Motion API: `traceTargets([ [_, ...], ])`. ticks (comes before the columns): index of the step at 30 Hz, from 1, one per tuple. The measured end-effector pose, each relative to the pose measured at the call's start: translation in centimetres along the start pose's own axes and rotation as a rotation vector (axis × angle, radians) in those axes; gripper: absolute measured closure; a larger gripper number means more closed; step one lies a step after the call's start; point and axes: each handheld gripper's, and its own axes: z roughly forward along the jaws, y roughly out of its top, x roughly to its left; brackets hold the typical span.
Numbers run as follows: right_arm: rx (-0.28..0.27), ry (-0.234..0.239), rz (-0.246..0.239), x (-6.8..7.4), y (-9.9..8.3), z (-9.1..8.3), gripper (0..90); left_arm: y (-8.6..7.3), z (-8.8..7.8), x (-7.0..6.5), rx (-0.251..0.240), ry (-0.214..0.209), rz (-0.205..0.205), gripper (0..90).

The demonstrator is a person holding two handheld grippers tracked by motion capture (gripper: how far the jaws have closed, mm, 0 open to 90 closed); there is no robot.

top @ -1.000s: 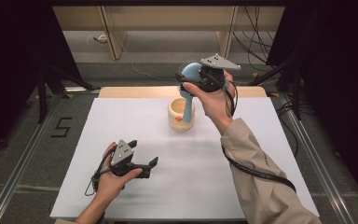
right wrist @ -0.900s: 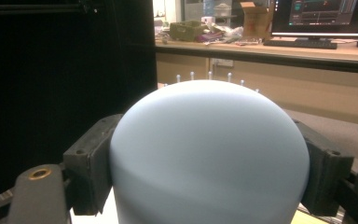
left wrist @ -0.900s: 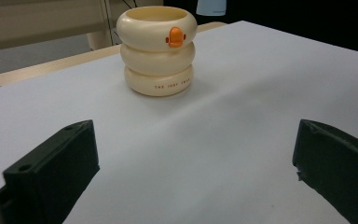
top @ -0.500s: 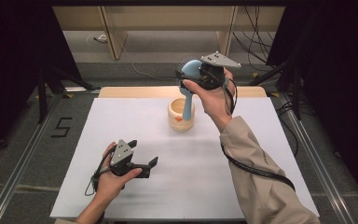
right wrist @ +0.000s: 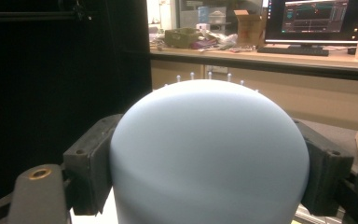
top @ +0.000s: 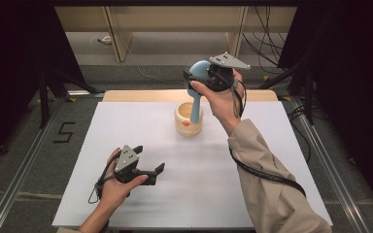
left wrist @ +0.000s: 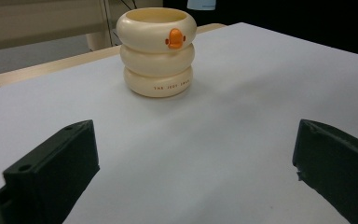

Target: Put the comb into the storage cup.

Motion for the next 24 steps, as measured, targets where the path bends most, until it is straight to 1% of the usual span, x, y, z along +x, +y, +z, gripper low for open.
traceTargets([
  [9, -0.007, -0.008, -0.001, -0.2, 0.12, 0.26, 21.0, 0.0, 0.01, 0.0, 0.001, 0.0, -0.001, 0.0],
  [24, -0.015, -0.018, 0.022, -0.82, 0.21, 0.76, 20.9, -0.02, -0.01, 0.03, 0.001, 0.002, -0.002, 0.0],
])
